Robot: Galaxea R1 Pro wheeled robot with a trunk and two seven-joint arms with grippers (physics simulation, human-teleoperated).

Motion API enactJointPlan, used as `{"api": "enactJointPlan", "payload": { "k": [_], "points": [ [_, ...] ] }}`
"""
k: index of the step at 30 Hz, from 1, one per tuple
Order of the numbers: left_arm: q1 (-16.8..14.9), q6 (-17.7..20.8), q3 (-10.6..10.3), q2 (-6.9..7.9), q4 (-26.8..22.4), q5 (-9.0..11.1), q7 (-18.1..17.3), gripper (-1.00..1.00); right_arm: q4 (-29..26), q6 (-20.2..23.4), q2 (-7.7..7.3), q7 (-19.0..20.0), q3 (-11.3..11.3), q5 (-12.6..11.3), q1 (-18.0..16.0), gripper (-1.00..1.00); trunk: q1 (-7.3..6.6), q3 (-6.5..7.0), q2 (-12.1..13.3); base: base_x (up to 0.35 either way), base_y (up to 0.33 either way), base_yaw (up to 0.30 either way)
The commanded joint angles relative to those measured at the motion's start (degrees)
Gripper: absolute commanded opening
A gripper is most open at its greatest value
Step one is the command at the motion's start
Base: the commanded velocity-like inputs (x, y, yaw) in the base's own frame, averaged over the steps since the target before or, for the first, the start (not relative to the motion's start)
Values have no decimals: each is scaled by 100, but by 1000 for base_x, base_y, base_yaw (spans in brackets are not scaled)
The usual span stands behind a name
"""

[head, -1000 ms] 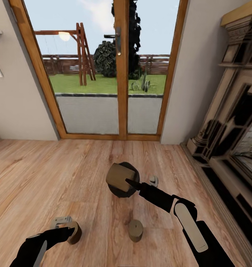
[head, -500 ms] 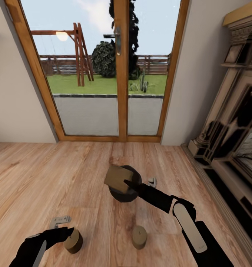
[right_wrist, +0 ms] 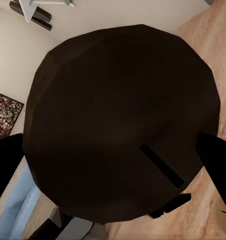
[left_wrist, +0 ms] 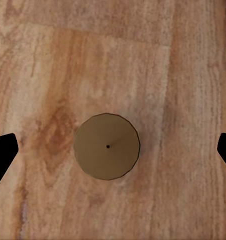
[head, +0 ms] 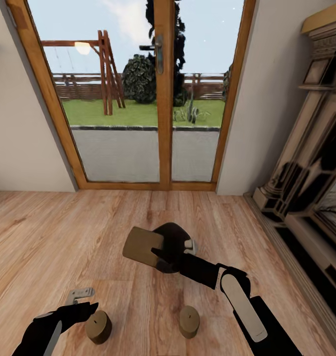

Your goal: Place each of the two pumpkins and all three candles from the living room inside a cabinet in the living room (use any cabinet), then make sure every cabinet is closed, and position the cauldron so it is next to a table in the living room.

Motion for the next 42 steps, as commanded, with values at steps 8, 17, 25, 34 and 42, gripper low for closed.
{"api": "enactJointPlan", "payload": {
  "k": [8, 17, 25, 34, 42],
  "points": [
    [0, 9, 3, -15, 0, 3, 6, 100, -14, -11, 82, -11, 53, 13, 1, -100, 0, 0, 0, 102, 37, 0],
    [0, 2, 6, -10, 0, 1, 8, 100, -8, -26, 85, -38, 60, 13, 3, -100, 5, -44, -3, 52, 18, 0],
    [0, 1, 6, -8, 0, 5, 9, 100, -15, -77, 85, -117, 60, 21, -1, -100, 26, -222, -13, 0, 0, 0],
    [0, -163, 6, -8, 7, 18, 11, 100, 10, -480, 99, -118, 253, 29, 2, -100, 49, -421, -25, 0, 0, 0],
    [0, -175, 6, -8, 9, 18, 9, 100, -5, -501, 101, -99, 307, 23, 2, -100, 70, -598, -36, 0, 0, 0]
  ]
}}
